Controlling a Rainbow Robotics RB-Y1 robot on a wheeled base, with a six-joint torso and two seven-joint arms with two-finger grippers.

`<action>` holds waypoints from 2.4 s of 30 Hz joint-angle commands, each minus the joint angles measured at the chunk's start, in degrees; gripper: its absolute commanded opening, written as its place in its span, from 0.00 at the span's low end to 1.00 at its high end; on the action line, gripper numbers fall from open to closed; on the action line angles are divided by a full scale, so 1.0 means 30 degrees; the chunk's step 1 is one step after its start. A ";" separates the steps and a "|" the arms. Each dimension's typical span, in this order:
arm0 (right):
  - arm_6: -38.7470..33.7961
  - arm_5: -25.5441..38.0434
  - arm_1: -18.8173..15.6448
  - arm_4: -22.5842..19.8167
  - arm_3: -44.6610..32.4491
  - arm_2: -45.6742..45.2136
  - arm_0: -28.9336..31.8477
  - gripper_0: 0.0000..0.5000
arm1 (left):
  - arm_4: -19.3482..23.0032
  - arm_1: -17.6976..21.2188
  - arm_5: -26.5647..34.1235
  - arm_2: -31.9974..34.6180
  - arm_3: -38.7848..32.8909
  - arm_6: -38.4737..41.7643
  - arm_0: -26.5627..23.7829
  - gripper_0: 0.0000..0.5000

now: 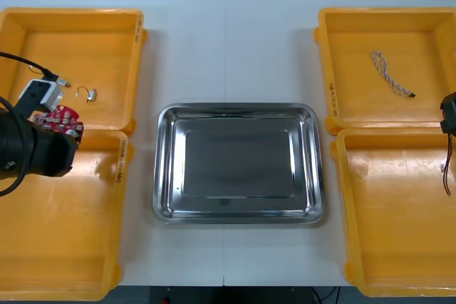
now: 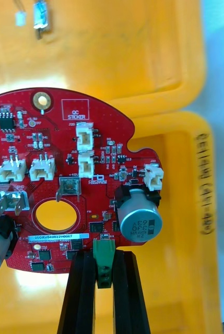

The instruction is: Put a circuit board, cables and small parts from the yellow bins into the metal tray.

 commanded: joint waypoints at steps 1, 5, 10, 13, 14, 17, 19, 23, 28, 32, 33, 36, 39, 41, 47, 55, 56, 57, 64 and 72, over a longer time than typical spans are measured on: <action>0.1205 -0.0107 -0.1131 -0.0421 0.0432 0.1340 -0.1530 0.00 | -0.0391 -0.0157 0.0139 -0.1800 -0.0668 0.4197 -0.1560 0.00; 0.1996 -0.0576 -0.1218 -0.0656 0.0813 0.2424 -0.2321 0.00 | -0.0479 -0.0098 0.0139 -0.3411 -0.0668 0.5632 -0.2351 0.00; 0.2025 -0.0957 -0.1218 -0.0831 0.0872 0.3830 -0.3142 0.00 | -0.0508 -0.0098 0.0139 -0.5023 -0.0638 0.6892 -0.3113 0.00; 0.2055 -0.0986 -0.1218 -0.0919 0.0872 0.4651 -0.3786 0.00 | -0.0508 -0.0098 0.0139 -0.5960 -0.0580 0.7654 -0.3611 0.00; 0.2025 -0.1045 -0.1218 -0.1095 0.0843 0.4973 -0.4079 0.00 | -0.0508 -0.0098 0.0139 -0.6458 -0.0521 0.8035 -0.3845 0.00; 0.2055 -0.1250 -0.1218 -0.1710 0.0843 0.5149 -0.4284 0.00 | -0.0508 -0.0098 0.0139 -0.7396 -0.0345 0.8621 -0.4314 0.00; 0.2055 -0.1514 -0.1189 -0.2384 0.0813 0.5149 -0.4284 0.00 | -0.0508 -0.0186 0.0139 -0.8069 -0.0170 0.9060 -0.4695 0.00; 0.2055 -0.1572 -0.1218 -0.3351 0.0784 0.5354 -0.4636 0.00 | -0.0625 -0.0479 0.0139 -0.9329 0.0446 0.9500 -0.5339 0.00; 0.2025 -0.1367 -0.1394 -0.3263 0.0432 0.6526 -0.5749 0.00 | -0.0977 -0.0889 0.0139 -1.0648 0.1471 0.9734 -0.5984 0.00; 0.1937 -0.1397 -0.1424 -0.2853 -0.0066 0.7580 -0.6306 0.00 | -0.1241 -0.1182 0.0139 -1.1585 0.2203 0.9851 -0.6335 0.00; 0.1937 -0.1484 -0.1424 -0.2736 -0.0183 0.7990 -0.6511 0.00 | -0.1328 -0.1270 0.0139 -1.1966 0.2438 0.9910 -0.6423 0.00; 0.2055 -0.1602 -0.1424 -0.2560 -0.0359 0.8811 -0.6892 0.00 | -0.1475 -0.1417 0.0139 -1.2581 0.2731 1.0027 -0.6540 0.00; 0.2113 -0.1807 -0.1424 -0.2560 -0.0359 0.9690 -0.7478 0.00 | -0.1504 -0.1475 -0.0258 -1.3226 0.2877 1.0203 -0.6570 0.00; 0.2142 -0.1836 -0.1424 -0.2472 -0.0388 1.0041 -0.7741 0.00 | -0.1504 -0.1475 -0.0522 -1.3577 0.2994 1.0320 -0.6570 0.00; 0.2465 -0.1865 -0.1424 -0.2296 -0.0359 1.0276 -0.7800 0.00 | -0.1680 -0.1475 -0.1840 -1.4808 0.3551 1.0759 -0.6570 0.00; 0.2670 -0.1807 -0.1365 -0.2091 -0.0359 1.0510 -0.7771 0.00 | -0.2295 -0.1475 -0.3276 -1.6331 0.4283 1.1199 -0.6570 0.00; 0.2699 -0.1777 -0.1365 -0.2091 -0.0359 1.0510 -0.7771 0.00 | -0.2354 -0.1475 -0.3452 -1.6507 0.4401 1.1257 -0.6570 0.00; 0.2699 -0.1777 -0.1365 -0.2091 -0.0359 1.0510 -0.7771 0.00 | -0.2354 -0.1475 -0.3598 -1.6595 0.4489 1.1287 -0.6570 0.00; 0.2699 -0.1602 -0.1365 -0.2033 -0.0359 1.0510 -0.7800 0.00 | -0.2618 -0.1505 -0.4858 -1.7386 0.5338 1.1580 -0.6570 0.00; 0.2728 -0.1572 -0.1365 -0.2003 -0.0359 1.0510 -0.7771 0.00 | -0.2764 -0.1593 -0.5151 -1.8030 0.5690 1.1814 -0.6570 0.00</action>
